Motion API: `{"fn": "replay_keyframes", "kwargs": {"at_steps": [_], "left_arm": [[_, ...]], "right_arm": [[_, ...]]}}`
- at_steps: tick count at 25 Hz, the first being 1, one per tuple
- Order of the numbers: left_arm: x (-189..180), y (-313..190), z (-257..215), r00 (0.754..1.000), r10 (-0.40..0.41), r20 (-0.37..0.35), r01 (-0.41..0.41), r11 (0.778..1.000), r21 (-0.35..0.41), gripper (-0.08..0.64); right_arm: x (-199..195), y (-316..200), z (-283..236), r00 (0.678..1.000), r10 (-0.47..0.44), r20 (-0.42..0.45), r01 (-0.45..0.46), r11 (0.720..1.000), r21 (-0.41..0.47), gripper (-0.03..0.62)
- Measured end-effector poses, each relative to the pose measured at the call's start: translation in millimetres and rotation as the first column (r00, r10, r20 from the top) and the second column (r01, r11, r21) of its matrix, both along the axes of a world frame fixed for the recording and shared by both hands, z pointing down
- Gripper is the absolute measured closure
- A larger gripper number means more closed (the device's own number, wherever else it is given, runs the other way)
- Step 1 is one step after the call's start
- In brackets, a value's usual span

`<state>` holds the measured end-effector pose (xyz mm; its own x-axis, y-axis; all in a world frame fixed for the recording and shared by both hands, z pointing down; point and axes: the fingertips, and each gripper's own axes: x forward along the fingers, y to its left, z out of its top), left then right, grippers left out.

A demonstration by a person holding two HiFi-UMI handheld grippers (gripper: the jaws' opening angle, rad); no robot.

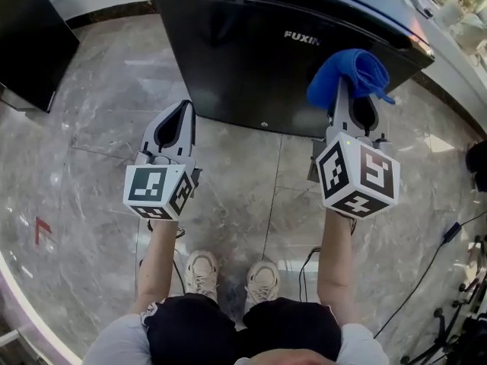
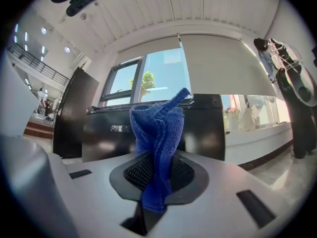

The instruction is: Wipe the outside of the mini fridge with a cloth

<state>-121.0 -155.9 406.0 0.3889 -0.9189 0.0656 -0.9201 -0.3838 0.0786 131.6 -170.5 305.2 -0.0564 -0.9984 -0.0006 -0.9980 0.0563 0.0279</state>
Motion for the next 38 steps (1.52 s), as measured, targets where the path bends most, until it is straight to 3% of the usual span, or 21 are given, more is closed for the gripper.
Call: {"fn": "replay_keyframes", "kwargs": {"at_steps": [7, 12, 16, 27, 32, 36, 38], "left_arm": [[-1, 2, 0, 1.0, -0.004, -0.009, 0.004, 1.0, 0.002, 0.555], [-1, 2, 1, 1.0, -0.002, -0.008, 0.002, 1.0, -0.001, 0.555], [-3, 1, 3, 1.0, -0.007, -0.006, 0.007, 1.0, -0.007, 0.555], [-2, 0, 2, 1.0, -0.012, 0.0, 0.012, 1.0, -0.012, 0.555], [-5, -1, 9, 1.0, -0.02, -0.004, 0.02, 0.999, -0.027, 0.555], [-3, 1, 10, 1.0, -0.021, -0.008, 0.021, 0.999, -0.027, 0.555], [0, 2, 5, 1.0, -0.019, -0.006, 0.019, 1.0, -0.014, 0.555]], "right_arm": [[62, 6, 0, 0.986, 0.163, 0.014, -0.163, 0.986, 0.013, 0.52], [102, 10, 0, 0.967, 0.244, 0.072, -0.245, 0.969, 0.013, 0.52], [123, 11, 4, 0.949, 0.284, 0.135, -0.287, 0.958, 0.004, 0.52], [146, 16, 5, 0.923, 0.352, 0.156, -0.356, 0.934, -0.002, 0.52], [110, 27, -20, 0.95, 0.228, 0.214, -0.246, 0.967, 0.062, 0.52], [43, 29, -42, 0.981, 0.005, 0.192, -0.028, 0.993, 0.113, 0.52], [1, 29, -43, 0.976, -0.131, 0.176, 0.111, 0.987, 0.119, 0.52]]}}
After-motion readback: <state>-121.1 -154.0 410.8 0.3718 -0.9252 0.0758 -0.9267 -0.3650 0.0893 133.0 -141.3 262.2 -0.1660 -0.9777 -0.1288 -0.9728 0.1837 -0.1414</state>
